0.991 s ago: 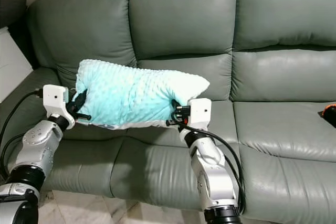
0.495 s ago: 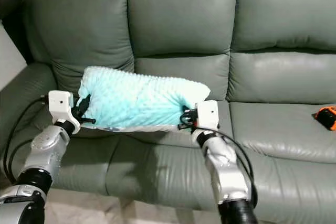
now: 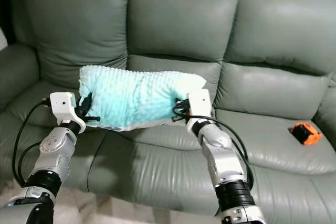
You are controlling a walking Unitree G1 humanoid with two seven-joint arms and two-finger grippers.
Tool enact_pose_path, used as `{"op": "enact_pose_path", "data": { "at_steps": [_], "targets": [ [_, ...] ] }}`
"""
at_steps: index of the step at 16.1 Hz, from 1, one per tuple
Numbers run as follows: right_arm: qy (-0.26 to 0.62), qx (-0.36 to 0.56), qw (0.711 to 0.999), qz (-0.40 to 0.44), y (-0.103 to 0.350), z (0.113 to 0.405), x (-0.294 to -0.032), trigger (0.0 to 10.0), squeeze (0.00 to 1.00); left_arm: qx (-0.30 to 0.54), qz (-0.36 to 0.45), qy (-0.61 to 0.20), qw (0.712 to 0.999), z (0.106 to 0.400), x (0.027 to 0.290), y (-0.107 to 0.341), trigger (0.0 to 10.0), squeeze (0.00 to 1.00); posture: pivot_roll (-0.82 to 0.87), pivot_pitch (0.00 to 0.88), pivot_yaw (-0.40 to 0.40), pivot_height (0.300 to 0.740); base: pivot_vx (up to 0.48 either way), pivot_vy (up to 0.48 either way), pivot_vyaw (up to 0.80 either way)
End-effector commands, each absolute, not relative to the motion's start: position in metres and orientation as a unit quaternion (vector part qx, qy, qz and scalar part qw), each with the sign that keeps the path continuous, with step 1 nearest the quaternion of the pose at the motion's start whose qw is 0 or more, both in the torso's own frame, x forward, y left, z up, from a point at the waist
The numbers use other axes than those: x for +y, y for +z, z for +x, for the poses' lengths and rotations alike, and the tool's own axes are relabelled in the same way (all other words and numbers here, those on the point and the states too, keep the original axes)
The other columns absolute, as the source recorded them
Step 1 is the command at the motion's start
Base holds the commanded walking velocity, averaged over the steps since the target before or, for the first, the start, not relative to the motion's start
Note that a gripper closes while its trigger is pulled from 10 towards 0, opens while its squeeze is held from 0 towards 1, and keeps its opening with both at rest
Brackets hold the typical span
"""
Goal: Move the pillow to the sofa
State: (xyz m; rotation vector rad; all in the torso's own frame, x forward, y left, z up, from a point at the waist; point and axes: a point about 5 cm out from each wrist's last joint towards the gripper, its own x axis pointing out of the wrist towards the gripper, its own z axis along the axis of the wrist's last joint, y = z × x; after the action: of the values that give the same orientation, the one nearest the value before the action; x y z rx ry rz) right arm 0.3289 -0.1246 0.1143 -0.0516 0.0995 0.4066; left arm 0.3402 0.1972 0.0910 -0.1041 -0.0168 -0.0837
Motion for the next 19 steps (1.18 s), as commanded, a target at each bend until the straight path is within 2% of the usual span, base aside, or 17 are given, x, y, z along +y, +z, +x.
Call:
{"op": "enact_pose_path", "data": {
  "at_steps": [1, 7, 11, 13, 19],
  "targets": [
    [0.195, 0.052, 0.979, -0.033, 0.114, 0.329, -0.135, 10.0, 0.00, -0.015, -0.049, -0.036, 0.998, 0.337, 0.196, 0.089, 10.0, 0.00, 0.01, 0.000, -0.122, 0.740, 0.000, 0.000, 0.00],
    [0.134, 0.057, 0.989, -0.017, 0.104, 0.319, -0.157, 10.0, 0.00, -0.008, -0.042, -0.065, 0.997, 0.341, 0.179, 0.089, 10.0, 0.00, -0.03, 0.000, -0.091, 0.740, 0.000, 0.000, 0.00],
    [0.106, 0.075, 0.992, 0.005, 0.091, 0.317, -0.168, 10.0, 0.00, -0.005, -0.042, -0.053, 0.998, 0.347, 0.178, 0.094, 10.0, 0.00, 0.12, 0.000, -0.192, 0.740, 0.000, 0.000, 0.00],
    [0.106, 0.086, 0.991, 0.011, 0.088, 0.319, -0.168, 10.0, 0.00, -0.008, -0.040, -0.052, 0.998, 0.349, 0.178, 0.098, 10.0, 0.00, 0.13, 0.000, -0.201, 0.740, 0.000, 0.000, 0.00],
    [0.066, 0.068, 0.995, 0.013, 0.097, 0.324, -0.183, 10.0, 0.00, 0.008, -0.052, -0.064, 0.997, 0.348, 0.170, 0.090, 10.0, 0.00, 0.00, 0.000, -0.133, 0.740, 0.000, 0.000, 0.00]
  ]
}}
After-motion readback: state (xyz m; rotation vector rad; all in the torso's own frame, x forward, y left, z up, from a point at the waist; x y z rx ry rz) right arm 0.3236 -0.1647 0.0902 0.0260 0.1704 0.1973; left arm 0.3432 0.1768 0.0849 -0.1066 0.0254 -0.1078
